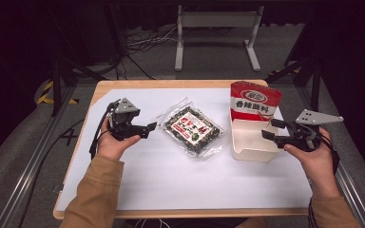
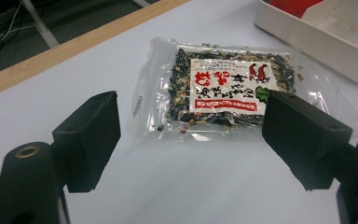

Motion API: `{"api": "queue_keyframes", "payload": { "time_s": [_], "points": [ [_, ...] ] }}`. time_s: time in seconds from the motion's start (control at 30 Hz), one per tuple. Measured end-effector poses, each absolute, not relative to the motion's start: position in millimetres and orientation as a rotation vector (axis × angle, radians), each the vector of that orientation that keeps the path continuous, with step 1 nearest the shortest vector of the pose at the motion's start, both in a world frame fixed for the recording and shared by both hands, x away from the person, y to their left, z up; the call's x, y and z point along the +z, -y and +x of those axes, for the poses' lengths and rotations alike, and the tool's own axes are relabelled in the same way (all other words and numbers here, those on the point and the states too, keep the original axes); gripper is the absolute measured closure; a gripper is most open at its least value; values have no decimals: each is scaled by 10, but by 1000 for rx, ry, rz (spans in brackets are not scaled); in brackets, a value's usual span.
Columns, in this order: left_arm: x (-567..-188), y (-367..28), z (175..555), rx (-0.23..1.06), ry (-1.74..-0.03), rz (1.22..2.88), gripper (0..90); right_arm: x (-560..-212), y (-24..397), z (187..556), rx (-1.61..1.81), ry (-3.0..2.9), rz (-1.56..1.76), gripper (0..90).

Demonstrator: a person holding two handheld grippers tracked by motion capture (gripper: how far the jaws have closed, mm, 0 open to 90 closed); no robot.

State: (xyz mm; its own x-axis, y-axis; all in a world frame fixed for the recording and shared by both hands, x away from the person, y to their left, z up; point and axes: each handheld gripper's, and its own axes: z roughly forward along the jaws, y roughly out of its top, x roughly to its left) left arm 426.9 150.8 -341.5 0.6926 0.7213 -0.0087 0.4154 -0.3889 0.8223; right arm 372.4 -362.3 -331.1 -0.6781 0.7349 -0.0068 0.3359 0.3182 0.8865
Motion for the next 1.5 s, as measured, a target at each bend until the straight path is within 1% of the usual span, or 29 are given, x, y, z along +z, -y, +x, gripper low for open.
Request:
{"api": "queue_keyframes", "payload": {
  "time_s": [0.2,0.3,0.37,0.43,0.63,0.77,0.93,1.1,1.23,1.3,1.33,1.37,1.5],
  "points": [
    [-3443,-1516,4315,452,-899,2029,203,-3332,3567,3676,1315,-2206,936,389],
    [-3469,-1529,4360,460,-932,2015,236,-3325,3536,3642,1321,-2208,921,392],
    [-3497,-1535,4395,442,-945,2001,272,-3321,3507,3615,1321,-2211,905,400],
    [-3516,-1535,4416,434,-945,1994,289,-3320,3476,3586,1320,-2219,890,411],
    [-3583,-1507,4492,438,-955,1993,298,-3318,3422,3537,1319,-2230,860,435],
    [-3629,-1503,4546,395,-972,1987,298,-3316,3361,3503,1344,-2233,828,447],
    [-3712,-1481,4619,376,-986,1974,314,-3316,3320,3483,1358,-2237,813,451],
    [-3827,-1476,4723,334,-1040,1950,331,-3329,3293,3470,1389,-2243,820,444],
    [-3927,-1483,4819,278,-1104,1938,316,-3331,3265,3438,1394,-2246,807,443],
    [-3954,-1488,4848,263,-1109,1935,345,-3333,3260,3424,1393,-2248,804,443],
    [-3983,-1491,4877,242,-1121,1934,345,-3334,3256,3412,1393,-2248,803,442],
    [-4012,-1491,4902,231,-1132,1928,377,-3336,3251,3389,1392,-2246,799,439],
    [-4116,-1491,5004,232,-1175,1908,383,-3336,3246,3360,1390,-2247,788,437]
  ]
}}
